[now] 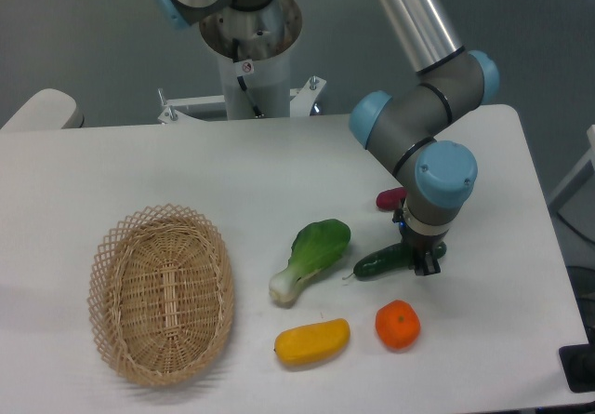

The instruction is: Place the cucumber on the table

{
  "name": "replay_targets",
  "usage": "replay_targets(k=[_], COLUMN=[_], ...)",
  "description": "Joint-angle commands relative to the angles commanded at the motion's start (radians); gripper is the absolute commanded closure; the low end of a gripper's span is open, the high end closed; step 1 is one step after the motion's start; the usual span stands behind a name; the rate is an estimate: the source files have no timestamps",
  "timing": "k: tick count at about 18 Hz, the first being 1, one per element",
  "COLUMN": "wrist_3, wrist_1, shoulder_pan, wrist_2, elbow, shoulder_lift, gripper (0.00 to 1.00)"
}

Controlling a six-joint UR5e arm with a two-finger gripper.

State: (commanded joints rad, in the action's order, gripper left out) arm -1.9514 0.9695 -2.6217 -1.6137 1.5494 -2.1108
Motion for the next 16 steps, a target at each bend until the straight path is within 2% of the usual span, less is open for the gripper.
replay_targets(k=[2, 4, 9, 12, 16], wrist_3=[0.069, 0.207, 0.405, 0.491, 0.513], wrist_1=[0.001, 0.003, 0.001, 0.001, 0.009], shoulder_pan=[0.038, 0.080, 0.204, 0.238, 0.269], wrist_2=[0.002, 0.002, 0.009, 0.081, 0.081], elbow=[-0.046, -0.072, -0.143, -0.175, -0.216], shoulder_lift=[-0.003, -0.002, 0.009, 0.018, 0.041], gripper=[0.00, 0.00, 0.00, 0.00, 0.00])
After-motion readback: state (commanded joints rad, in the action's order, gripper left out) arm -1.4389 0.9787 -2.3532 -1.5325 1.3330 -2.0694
